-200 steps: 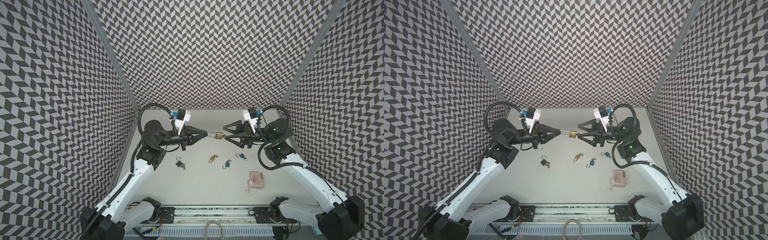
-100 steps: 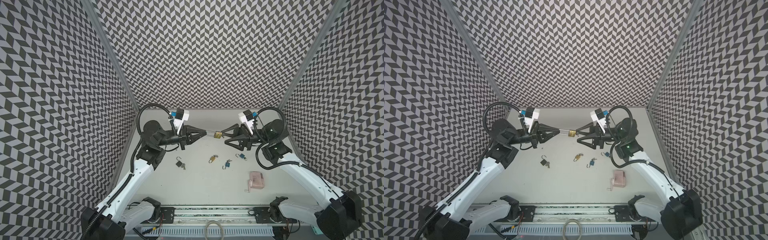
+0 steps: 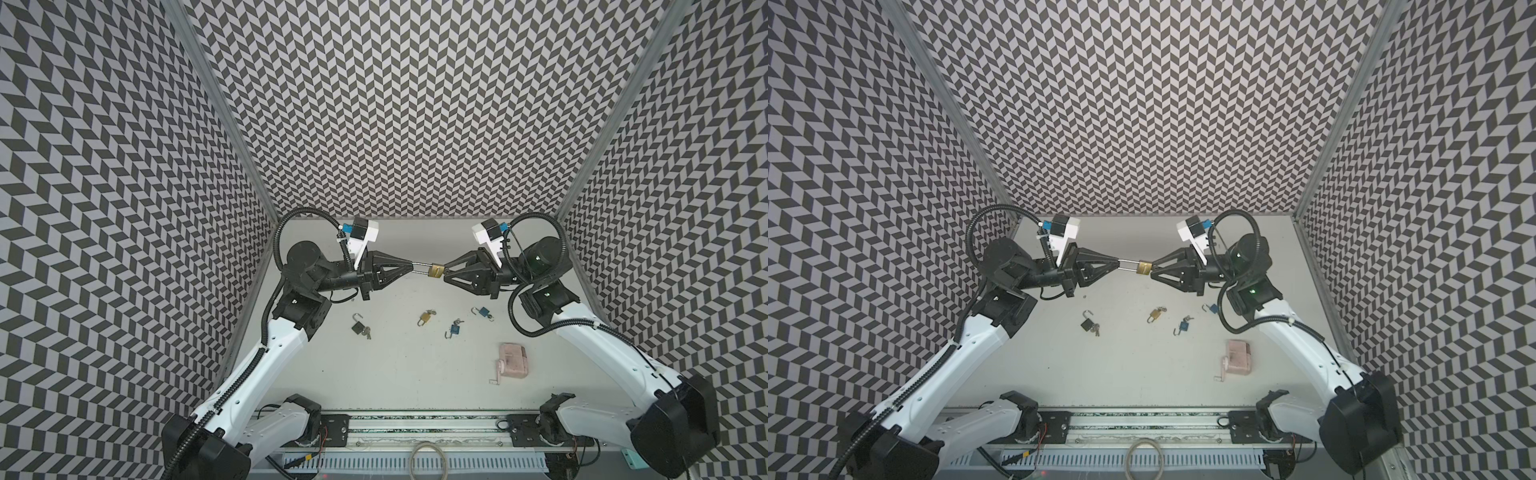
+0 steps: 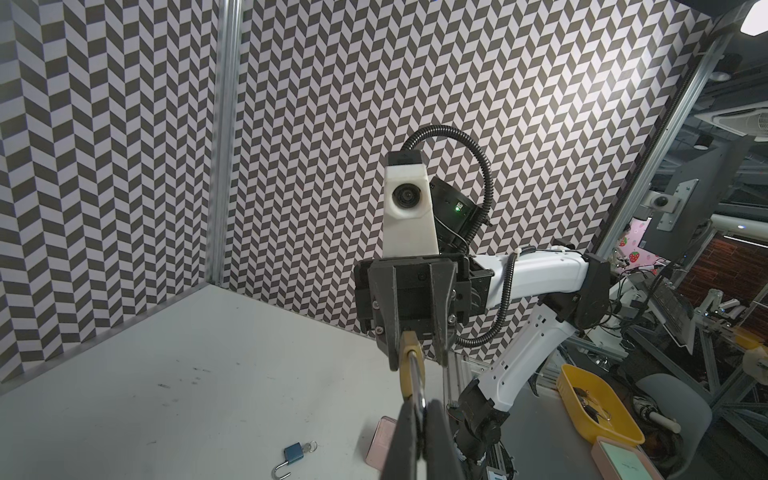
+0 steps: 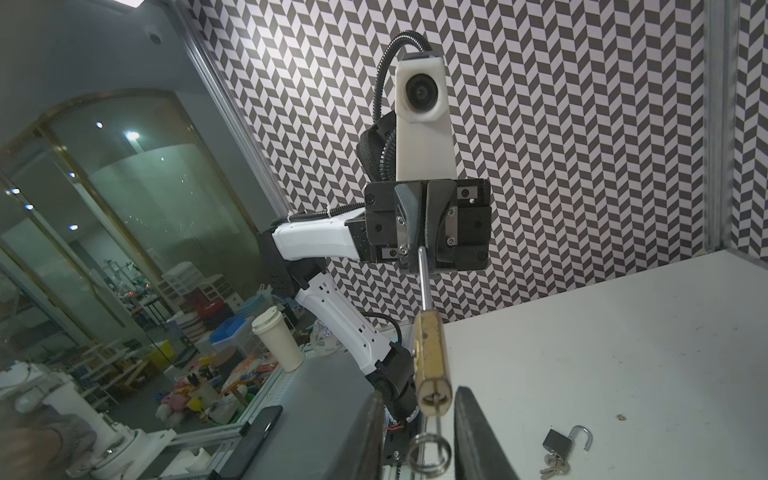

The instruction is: Lock with the key

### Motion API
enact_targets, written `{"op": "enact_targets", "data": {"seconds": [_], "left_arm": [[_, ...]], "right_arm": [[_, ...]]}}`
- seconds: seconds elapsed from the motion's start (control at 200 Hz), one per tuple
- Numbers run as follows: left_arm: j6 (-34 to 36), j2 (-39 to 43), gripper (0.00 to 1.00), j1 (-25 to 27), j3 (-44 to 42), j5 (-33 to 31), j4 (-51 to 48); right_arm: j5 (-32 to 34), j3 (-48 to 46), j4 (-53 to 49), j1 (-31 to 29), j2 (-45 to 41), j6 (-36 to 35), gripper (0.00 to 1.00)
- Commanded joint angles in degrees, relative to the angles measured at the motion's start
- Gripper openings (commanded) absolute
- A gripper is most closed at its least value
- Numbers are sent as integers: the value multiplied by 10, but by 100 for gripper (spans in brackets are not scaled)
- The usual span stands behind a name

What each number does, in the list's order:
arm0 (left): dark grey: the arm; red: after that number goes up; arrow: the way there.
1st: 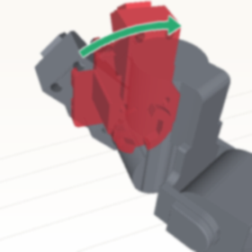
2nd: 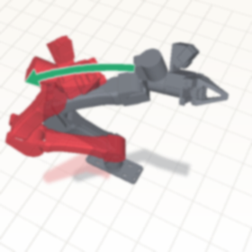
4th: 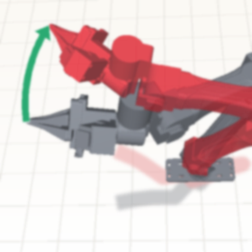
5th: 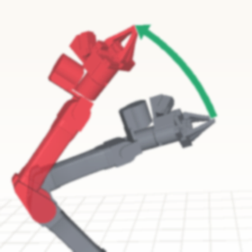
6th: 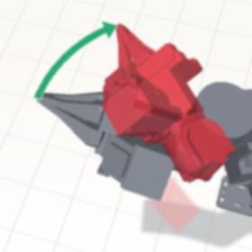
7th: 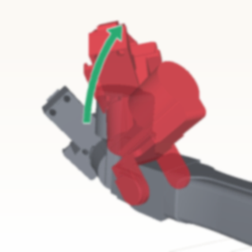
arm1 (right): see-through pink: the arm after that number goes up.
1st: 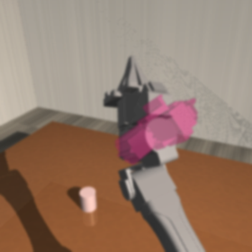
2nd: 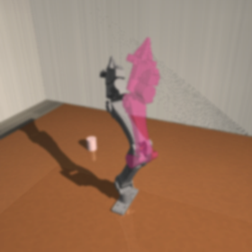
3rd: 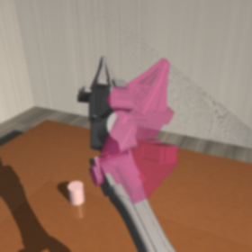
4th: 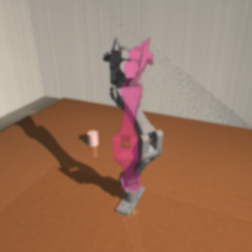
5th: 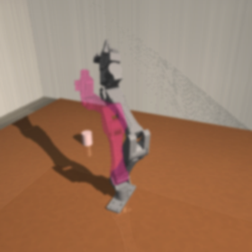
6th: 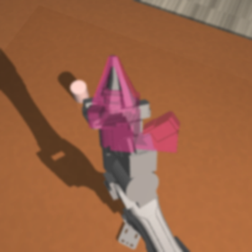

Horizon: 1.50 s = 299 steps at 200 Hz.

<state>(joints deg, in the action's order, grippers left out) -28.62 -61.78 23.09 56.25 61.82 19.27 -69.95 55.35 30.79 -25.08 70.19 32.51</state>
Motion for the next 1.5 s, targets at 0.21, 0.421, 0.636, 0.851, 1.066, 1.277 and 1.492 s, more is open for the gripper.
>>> {"op": "enact_targets", "data": {"seconds": [0.21,0.421,0.636,0.851,1.066,1.277,1.492], "left_arm": [[-5,16,0,-13,-4,-3,20],[-9,16,0,-21,-5,-4,22],[-11,21,0,-32,-6,-4,22],[-14,27,0,-45,-8,-3,22],[-16,27,0,-52,-7,-5,21],[35,26,0,-56,10,-70,-70],[95,-9,0,-46,36,-214,-203]], "right_arm": [[1,15,-17,-4,-10,-20,10],[5,14,-30,-3,-14,-32,0],[11,14,-58,0,-23,-58,0],[18,1,-82,9,-41,-80,0],[33,-12,-89,19,-55,-86,0],[211,-3,-252,19,-68,-196,0],[443,-38,-348,19,-65,-196,0]]}}
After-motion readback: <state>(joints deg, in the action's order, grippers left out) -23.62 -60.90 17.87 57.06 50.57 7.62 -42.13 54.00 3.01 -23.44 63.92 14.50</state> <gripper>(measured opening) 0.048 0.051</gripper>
